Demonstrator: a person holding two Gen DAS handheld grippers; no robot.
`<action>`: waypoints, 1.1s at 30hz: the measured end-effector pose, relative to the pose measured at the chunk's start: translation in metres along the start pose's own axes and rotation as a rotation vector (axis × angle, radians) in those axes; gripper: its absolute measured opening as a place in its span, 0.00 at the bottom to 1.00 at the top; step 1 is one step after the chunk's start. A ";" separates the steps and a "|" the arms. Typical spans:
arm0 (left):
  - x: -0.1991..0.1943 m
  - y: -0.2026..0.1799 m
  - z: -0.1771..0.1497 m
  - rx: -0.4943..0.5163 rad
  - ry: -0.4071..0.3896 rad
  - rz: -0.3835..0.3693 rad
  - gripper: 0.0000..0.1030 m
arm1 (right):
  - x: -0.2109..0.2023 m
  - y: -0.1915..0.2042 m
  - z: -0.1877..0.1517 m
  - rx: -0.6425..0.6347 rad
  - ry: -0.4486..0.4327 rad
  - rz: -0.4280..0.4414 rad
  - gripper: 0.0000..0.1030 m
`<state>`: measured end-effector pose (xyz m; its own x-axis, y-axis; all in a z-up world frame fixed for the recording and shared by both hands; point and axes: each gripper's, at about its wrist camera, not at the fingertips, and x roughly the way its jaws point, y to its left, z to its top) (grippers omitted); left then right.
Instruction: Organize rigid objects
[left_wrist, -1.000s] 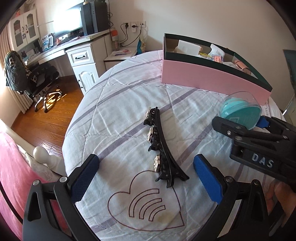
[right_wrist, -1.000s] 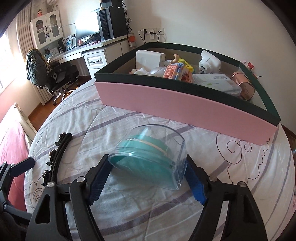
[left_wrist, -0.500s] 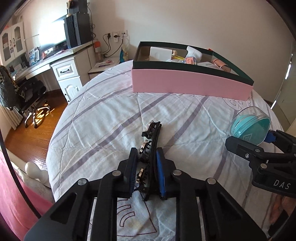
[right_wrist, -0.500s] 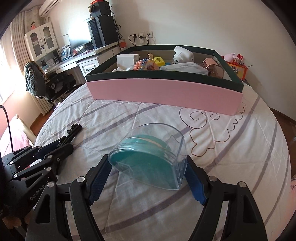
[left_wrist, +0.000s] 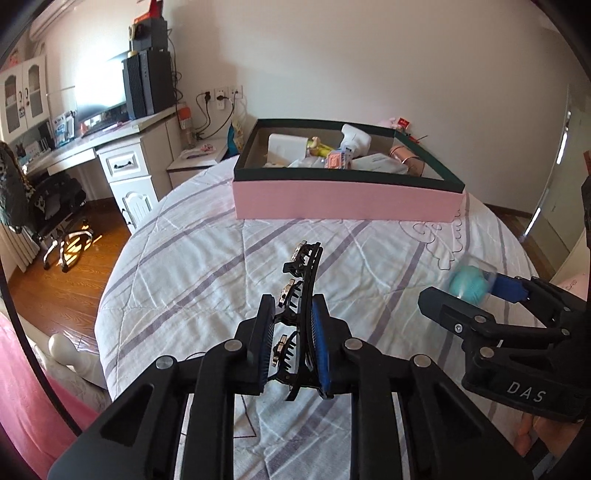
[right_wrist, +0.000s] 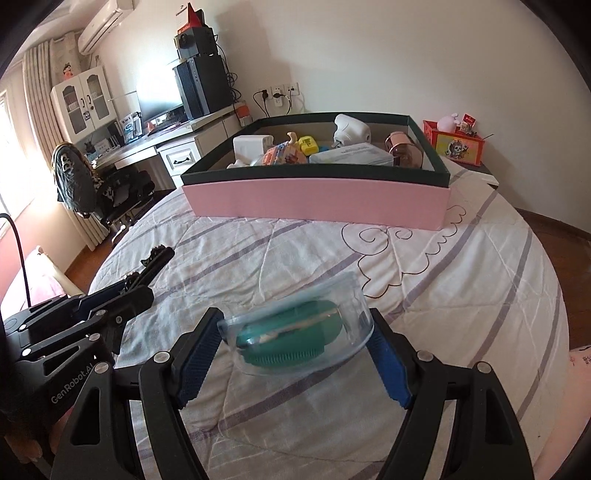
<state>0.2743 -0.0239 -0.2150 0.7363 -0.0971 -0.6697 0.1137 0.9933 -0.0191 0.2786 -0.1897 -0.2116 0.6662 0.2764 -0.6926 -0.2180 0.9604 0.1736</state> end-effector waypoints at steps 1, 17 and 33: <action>-0.003 -0.003 0.001 0.006 -0.011 0.005 0.19 | -0.003 0.000 0.000 0.000 -0.014 -0.002 0.74; -0.006 -0.008 -0.011 0.027 0.034 -0.012 0.19 | -0.009 -0.006 -0.021 0.017 0.028 -0.054 0.90; -0.014 -0.011 -0.010 0.031 0.021 -0.013 0.19 | -0.006 -0.006 -0.029 0.014 0.027 -0.005 0.70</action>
<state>0.2557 -0.0331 -0.2131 0.7208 -0.1080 -0.6847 0.1440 0.9896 -0.0045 0.2554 -0.1983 -0.2282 0.6477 0.2711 -0.7121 -0.2051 0.9621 0.1797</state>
